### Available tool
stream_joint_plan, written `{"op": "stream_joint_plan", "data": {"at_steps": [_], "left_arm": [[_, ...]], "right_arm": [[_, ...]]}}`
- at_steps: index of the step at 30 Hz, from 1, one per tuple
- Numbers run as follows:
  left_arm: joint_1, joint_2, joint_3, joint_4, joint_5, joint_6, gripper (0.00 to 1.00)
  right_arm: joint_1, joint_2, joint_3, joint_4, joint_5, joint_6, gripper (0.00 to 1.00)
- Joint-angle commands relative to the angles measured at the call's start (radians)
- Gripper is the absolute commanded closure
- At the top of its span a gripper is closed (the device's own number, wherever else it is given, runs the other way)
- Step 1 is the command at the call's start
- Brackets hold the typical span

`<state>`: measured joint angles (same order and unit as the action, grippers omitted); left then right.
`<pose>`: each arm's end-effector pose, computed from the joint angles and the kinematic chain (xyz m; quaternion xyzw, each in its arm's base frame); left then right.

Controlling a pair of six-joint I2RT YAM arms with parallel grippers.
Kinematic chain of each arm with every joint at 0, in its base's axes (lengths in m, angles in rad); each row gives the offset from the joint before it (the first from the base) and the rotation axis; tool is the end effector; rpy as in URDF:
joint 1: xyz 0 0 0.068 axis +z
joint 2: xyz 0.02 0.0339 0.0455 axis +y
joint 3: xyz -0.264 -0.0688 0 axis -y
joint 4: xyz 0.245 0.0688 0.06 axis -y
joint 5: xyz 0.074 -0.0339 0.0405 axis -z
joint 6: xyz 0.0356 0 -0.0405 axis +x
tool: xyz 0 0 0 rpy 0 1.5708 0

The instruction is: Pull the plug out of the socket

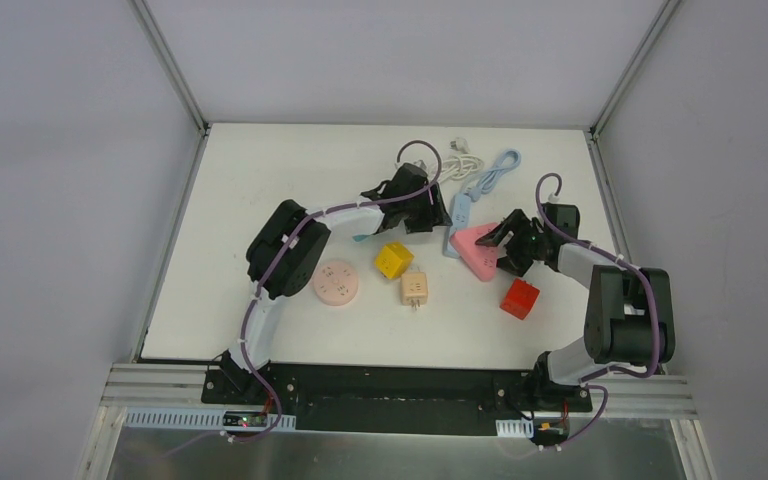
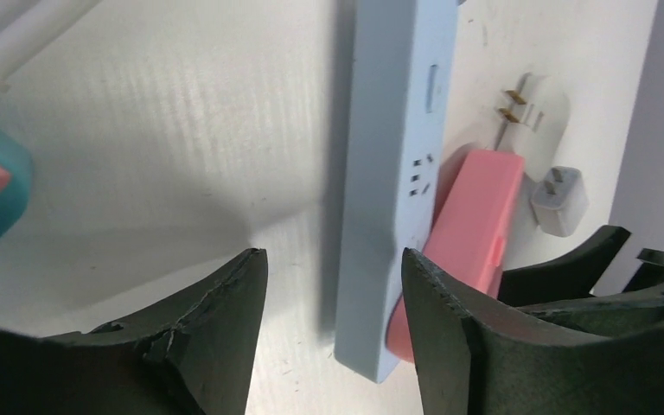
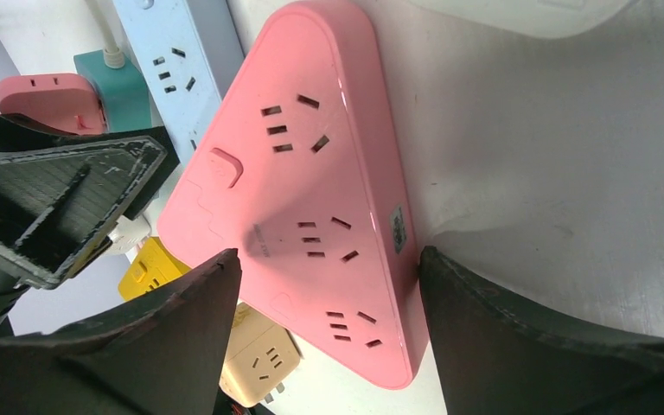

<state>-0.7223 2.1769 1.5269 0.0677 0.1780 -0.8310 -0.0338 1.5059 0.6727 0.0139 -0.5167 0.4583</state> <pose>0.3656 -0.3305 0.1700 -0.0055 0.8778 -0.3870 0.2822 0.2841 0.0080 0.1593 0.1281 0.8951 0.3071 0.2968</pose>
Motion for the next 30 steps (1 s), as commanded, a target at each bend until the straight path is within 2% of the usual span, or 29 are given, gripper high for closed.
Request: {"op": "stream_joint_plan", "data": {"at_steps": [1, 6, 11, 15, 18, 22, 26, 30], "left_arm": [[-0.006, 0.018, 0.064, 0.061, 0.049, -0.004, 0.41], [-0.013, 0.039, 0.098, 0.044, 0.047, 0.007, 0.45], [-0.023, 0.111, 0.257, -0.230, -0.021, 0.044, 0.59], [-0.023, 0.146, 0.300, -0.364, -0.045, 0.026, 0.69], [-0.022, 0.170, 0.340, -0.436, -0.056, 0.026, 0.73], [-0.022, 0.207, 0.396, -0.498, -0.046, 0.029, 0.76], [-0.022, 0.199, 0.379, -0.474, -0.034, 0.031, 0.76], [-0.021, 0.199, 0.374, -0.463, -0.024, 0.027, 0.76]], "right_arm": [[0.005, 0.009, -0.002, 0.030, -0.026, -0.012, 0.24], [0.005, 0.026, 0.000, 0.033, -0.036, -0.015, 0.27], [0.005, 0.040, 0.002, 0.044, -0.041, -0.005, 0.26], [0.002, 0.029, -0.020, 0.064, 0.027, 0.031, 0.21], [0.000, 0.044, -0.032, 0.114, -0.009, 0.048, 0.19], [0.001, 0.074, -0.037, 0.166, -0.094, 0.061, 0.18], [0.002, 0.073, -0.047, 0.236, -0.187, 0.070, 0.19], [0.002, 0.090, -0.067, 0.352, -0.278, 0.126, 0.25]]}}
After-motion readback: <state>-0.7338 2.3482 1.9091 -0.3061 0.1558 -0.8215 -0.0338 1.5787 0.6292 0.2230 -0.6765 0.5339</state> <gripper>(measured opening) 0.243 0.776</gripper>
